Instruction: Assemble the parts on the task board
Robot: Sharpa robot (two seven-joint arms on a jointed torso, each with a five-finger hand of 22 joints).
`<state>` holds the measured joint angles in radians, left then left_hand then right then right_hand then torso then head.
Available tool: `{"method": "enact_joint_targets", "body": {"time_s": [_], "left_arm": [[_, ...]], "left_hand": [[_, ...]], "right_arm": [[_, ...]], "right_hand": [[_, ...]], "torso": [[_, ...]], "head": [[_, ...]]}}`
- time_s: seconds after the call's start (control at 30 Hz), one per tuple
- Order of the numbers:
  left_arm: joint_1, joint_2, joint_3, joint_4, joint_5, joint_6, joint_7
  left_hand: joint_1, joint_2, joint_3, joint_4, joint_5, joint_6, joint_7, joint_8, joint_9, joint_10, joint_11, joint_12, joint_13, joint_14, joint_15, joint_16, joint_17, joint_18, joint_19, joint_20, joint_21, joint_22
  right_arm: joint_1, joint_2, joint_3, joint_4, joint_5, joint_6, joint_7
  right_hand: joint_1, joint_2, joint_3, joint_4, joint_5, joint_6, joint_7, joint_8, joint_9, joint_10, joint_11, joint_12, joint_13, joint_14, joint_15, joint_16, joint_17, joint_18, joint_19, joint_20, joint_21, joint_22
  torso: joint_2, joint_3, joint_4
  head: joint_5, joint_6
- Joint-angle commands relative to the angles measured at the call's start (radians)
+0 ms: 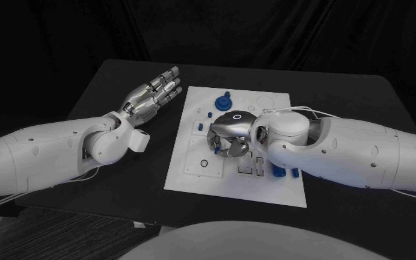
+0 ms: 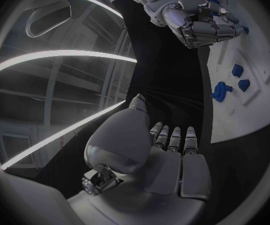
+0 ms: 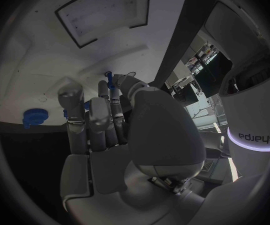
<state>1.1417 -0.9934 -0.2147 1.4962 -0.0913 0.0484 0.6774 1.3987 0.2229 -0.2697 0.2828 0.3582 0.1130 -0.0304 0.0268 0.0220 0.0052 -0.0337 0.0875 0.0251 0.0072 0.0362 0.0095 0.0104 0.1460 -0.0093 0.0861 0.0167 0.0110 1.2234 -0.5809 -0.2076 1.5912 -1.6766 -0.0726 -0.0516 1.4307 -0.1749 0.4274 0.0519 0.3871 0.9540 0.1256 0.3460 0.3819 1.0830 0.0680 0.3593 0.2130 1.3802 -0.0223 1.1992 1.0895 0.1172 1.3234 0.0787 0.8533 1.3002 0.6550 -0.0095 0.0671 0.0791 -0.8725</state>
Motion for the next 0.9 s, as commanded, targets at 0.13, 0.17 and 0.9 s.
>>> {"method": "enact_joint_targets", "body": {"time_s": [0.13, 0.17, 0.9], "left_arm": [[-0.002, 0.002, 0.001, 0.000, -0.001, 0.020, 0.059], [-0.002, 0.002, 0.001, 0.000, -0.001, 0.021, 0.058], [-0.003, 0.005, 0.001, -0.003, -0.001, 0.037, 0.046]], "left_hand": [[0.023, -0.002, 0.014, 0.006, 0.031, 0.015, 0.003, -0.007, -0.002, -0.004, 0.006, -0.008, -0.011, -0.007, 0.021, -0.010, -0.010, -0.036, 0.009, 0.010, -0.017, -0.011], [0.024, -0.001, 0.015, 0.007, 0.034, 0.016, 0.005, -0.007, -0.002, -0.004, 0.006, -0.007, -0.011, -0.007, 0.023, -0.010, -0.010, -0.037, 0.009, 0.012, -0.017, -0.011], [0.039, 0.008, 0.022, 0.007, 0.057, 0.026, 0.016, -0.005, -0.001, -0.004, 0.010, -0.003, -0.010, -0.007, 0.043, -0.010, -0.010, -0.036, 0.009, 0.033, -0.017, -0.011]], "right_arm": [[-0.006, 0.004, 0.000, -0.003, -0.002, 0.037, -0.028], [-0.006, 0.005, 0.000, -0.003, -0.002, 0.041, -0.031], [-0.012, 0.000, 0.000, -0.001, -0.002, 0.005, -0.011]], "right_hand": [[0.028, 0.028, 0.003, -0.025, -0.001, -0.020, 0.005, -0.038, 0.005, -0.002, -0.009, 0.025, 0.041, -0.006, 0.006, -0.029, -0.021, 0.018, -0.017, 0.006, -0.039, 0.091], [0.027, 0.028, -0.001, -0.026, -0.005, -0.028, 0.005, -0.045, 0.003, -0.013, -0.009, 0.030, 0.047, -0.010, 0.006, -0.032, -0.025, 0.020, -0.023, 0.007, -0.051, 0.088], [0.042, 0.062, -0.026, -0.058, 0.041, 0.044, -0.002, -0.039, 0.019, -0.085, -0.016, 0.195, 0.168, -0.030, 0.002, -0.037, -0.037, 0.025, -0.040, 0.005, -0.070, 0.086]], "torso": [[0.000, -0.0001, -0.0001], [0.000, -0.0001, -0.0001], [-0.001, 0.0000, -0.0001]], "head": [[0.000, 0.000], [0.001, 0.000], [0.000, 0.000]]}}
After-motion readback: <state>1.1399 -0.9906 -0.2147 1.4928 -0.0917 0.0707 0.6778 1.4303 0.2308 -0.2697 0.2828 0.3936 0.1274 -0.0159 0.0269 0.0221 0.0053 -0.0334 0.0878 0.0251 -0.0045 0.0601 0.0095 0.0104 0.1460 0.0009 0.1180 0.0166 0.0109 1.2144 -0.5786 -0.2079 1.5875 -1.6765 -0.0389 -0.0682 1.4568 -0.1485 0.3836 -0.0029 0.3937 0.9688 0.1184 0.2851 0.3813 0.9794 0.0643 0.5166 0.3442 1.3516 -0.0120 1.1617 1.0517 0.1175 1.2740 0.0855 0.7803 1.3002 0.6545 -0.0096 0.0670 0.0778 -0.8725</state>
